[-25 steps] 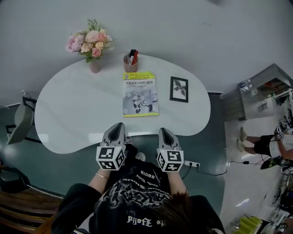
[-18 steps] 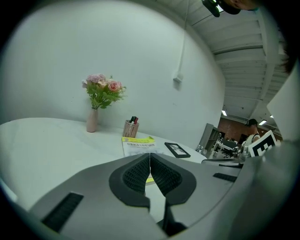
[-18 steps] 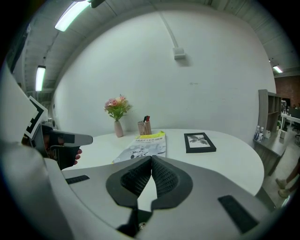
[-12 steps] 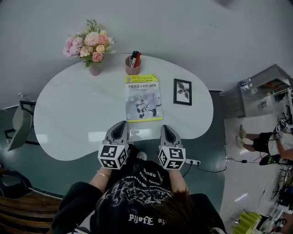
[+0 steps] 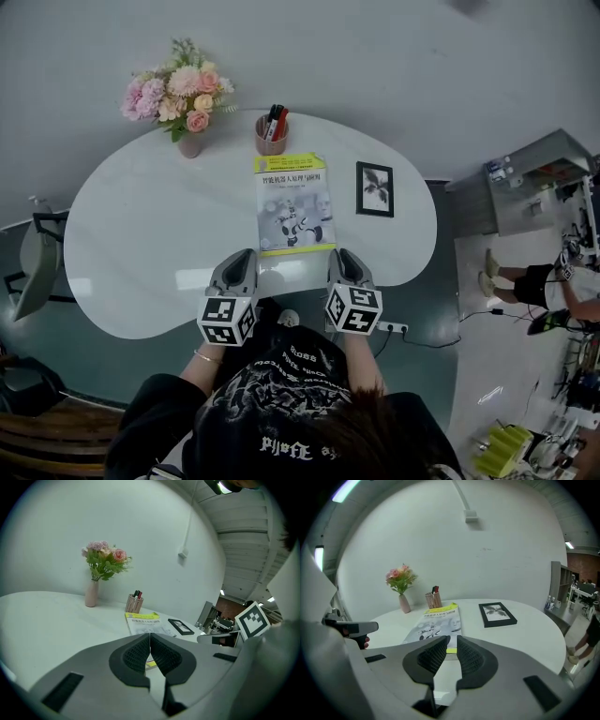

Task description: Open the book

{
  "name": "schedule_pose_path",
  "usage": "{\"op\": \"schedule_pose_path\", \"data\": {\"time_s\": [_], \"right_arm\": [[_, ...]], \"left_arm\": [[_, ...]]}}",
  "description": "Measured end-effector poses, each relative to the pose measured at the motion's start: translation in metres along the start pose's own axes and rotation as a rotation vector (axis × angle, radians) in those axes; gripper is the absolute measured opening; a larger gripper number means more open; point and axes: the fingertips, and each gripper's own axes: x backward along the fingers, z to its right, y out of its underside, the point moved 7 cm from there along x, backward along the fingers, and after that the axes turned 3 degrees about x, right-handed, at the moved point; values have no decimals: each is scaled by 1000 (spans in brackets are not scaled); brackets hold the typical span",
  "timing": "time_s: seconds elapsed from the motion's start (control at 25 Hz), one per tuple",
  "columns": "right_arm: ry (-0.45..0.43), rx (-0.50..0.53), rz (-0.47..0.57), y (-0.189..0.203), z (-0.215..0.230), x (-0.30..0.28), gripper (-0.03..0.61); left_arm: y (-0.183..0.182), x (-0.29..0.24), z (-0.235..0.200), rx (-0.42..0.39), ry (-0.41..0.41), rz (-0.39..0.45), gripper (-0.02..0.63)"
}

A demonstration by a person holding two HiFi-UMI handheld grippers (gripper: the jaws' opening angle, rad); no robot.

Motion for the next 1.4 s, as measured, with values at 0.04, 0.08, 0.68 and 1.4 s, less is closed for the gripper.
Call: {"op": "schedule_pose_path", "data": {"time_s": [0.04, 0.08, 0.68, 1.4], "right_arm": [[3, -1, -15, -1, 0, -4, 92], [4, 1, -32, -1, 0, -7, 92], [28, -34, -177, -9, 11, -43, 120], [-34, 7, -354, -7, 14, -67, 117]], "left_arm": [[1, 0, -3, 0, 0, -7, 23], [1, -1, -5, 1, 1, -13, 23], [-5, -9, -29, 14, 22, -34, 23], [-5, -10, -34, 29, -63, -77, 23]]}}
